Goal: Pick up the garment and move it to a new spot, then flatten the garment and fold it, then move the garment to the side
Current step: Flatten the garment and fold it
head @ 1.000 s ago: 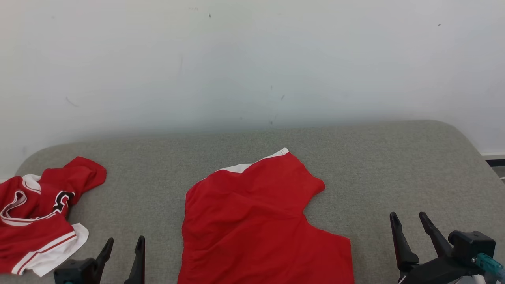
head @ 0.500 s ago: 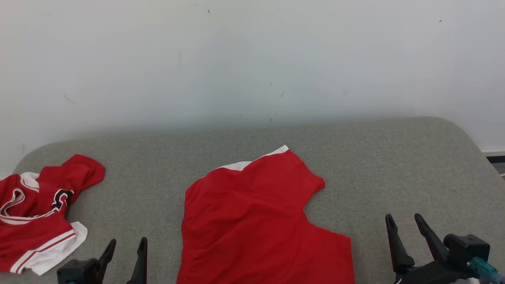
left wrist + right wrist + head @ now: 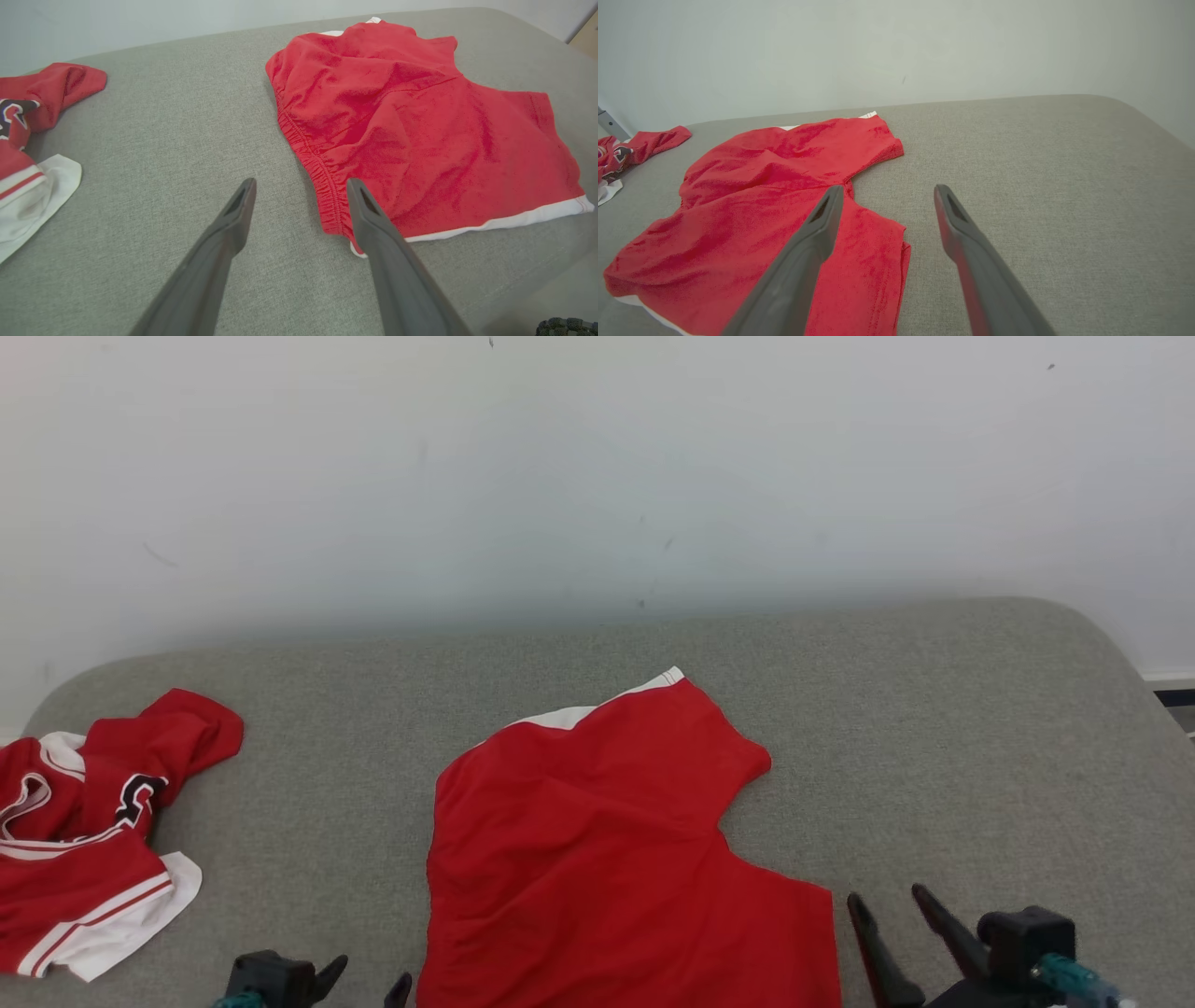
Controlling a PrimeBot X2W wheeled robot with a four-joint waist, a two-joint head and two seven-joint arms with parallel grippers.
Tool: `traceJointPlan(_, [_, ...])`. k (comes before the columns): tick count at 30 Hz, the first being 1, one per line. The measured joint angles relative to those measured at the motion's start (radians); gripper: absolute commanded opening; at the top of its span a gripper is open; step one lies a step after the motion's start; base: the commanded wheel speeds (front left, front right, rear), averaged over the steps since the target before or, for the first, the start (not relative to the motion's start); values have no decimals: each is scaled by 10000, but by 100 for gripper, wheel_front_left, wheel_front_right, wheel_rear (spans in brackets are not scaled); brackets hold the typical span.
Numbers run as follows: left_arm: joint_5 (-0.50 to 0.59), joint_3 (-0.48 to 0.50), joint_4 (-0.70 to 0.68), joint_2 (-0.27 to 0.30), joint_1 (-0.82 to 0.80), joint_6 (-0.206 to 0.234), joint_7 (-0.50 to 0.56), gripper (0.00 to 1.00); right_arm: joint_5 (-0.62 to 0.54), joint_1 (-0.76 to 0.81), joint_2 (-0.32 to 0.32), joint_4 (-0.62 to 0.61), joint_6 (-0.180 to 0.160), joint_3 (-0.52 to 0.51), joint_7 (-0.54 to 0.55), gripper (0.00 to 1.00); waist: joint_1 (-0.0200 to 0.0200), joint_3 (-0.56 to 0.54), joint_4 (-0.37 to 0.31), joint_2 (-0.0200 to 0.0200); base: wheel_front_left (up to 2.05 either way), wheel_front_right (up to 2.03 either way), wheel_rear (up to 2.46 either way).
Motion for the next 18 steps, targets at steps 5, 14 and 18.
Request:
traceJointPlan(5, [2, -637, 612, 309, -202, -479, 650, 100, -140, 382, -17, 176, 222, 639, 982, 100, 1, 158, -45, -1, 0, 0, 0])
traceJointPlan(14, [-23, -1465, 1467, 627, -1133, -562, 1154, 100, -163, 640, 98, 232, 341, 1423, 2199, 100, 1, 435, -232, 0, 0, 0, 0])
traceJointPlan(18, [-127, -1831, 1793, 627, -1201, -562, 1216, 100, -263, 662, 98, 196, 337, 1494, 2523, 100, 1, 555, -347, 0, 0, 0, 0])
